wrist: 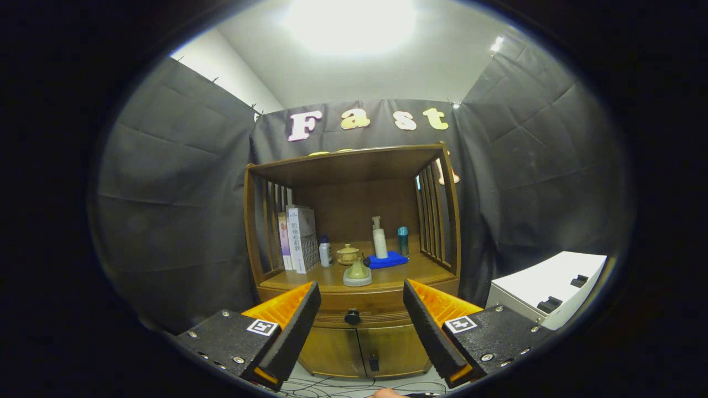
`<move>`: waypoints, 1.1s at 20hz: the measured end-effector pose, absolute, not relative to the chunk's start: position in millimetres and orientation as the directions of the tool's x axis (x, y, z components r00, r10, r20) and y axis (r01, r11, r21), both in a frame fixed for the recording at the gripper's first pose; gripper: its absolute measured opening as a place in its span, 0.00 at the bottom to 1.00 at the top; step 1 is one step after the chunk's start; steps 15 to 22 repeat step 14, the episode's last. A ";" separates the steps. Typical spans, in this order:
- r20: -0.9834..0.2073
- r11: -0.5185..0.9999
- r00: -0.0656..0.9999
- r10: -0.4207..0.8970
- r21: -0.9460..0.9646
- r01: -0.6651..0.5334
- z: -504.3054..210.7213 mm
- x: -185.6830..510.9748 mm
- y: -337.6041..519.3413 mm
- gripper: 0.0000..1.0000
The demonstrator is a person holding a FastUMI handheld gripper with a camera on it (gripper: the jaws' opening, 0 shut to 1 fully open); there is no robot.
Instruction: Pull open the drawer, take out the items inside it, and place them on the countertop above the cabinet.
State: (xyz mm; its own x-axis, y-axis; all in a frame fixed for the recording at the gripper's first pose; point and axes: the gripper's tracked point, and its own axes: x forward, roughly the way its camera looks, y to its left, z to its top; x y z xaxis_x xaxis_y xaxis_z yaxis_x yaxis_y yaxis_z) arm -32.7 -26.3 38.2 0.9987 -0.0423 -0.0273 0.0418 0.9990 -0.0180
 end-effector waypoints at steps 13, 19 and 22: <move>-0.038 0.999 0.999 -0.011 -0.052 0.009 27.2 -42.6 -17.7 0.94; -0.039 0.999 0.999 -0.007 -0.051 0.005 26.0 -43.1 -15.9 0.94; -0.039 0.999 0.999 -0.007 -0.051 0.005 26.0 -43.1 -15.9 0.94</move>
